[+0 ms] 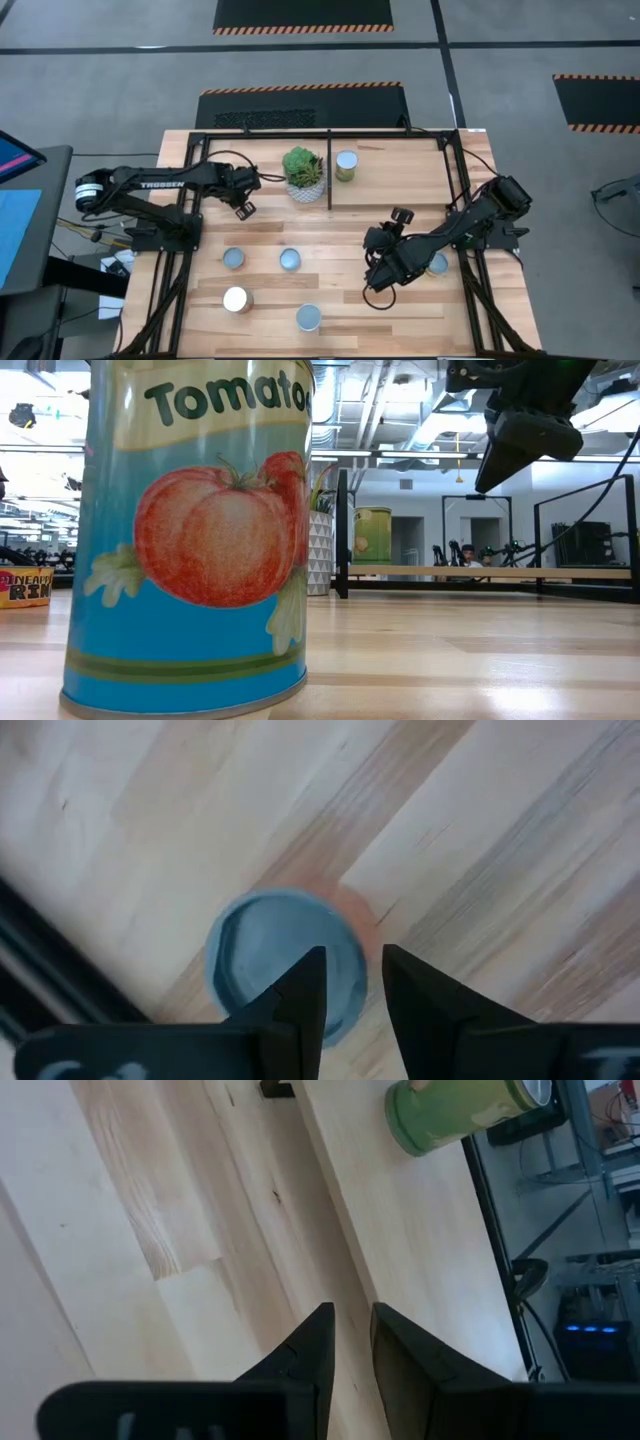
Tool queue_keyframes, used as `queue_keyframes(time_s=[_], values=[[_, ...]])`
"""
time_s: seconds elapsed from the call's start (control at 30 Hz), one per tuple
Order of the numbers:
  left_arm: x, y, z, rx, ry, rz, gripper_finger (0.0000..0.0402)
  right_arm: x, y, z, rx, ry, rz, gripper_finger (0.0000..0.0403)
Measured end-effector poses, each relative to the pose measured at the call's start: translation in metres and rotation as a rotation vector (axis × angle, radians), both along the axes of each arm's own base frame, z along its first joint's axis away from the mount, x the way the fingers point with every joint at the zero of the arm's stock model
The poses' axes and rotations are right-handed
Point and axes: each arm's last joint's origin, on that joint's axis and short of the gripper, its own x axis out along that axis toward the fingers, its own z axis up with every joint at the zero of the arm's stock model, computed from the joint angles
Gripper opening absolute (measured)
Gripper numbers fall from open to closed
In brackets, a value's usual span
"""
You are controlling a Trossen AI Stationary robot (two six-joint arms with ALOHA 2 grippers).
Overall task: Pick and place cans onto a shelf
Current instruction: Move the canned goods to the center on the table
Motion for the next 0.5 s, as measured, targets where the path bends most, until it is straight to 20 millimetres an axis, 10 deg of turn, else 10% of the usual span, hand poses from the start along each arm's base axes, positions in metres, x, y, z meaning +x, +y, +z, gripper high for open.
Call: queue_keyframes(time_s=[0.5], values=[[-0.003, -0.003, -0.018, -0.059, 0.039, 0.035, 0.0091, -0.001, 0.001, 0.0, 0.001, 0.004, 0.002, 0.0093]])
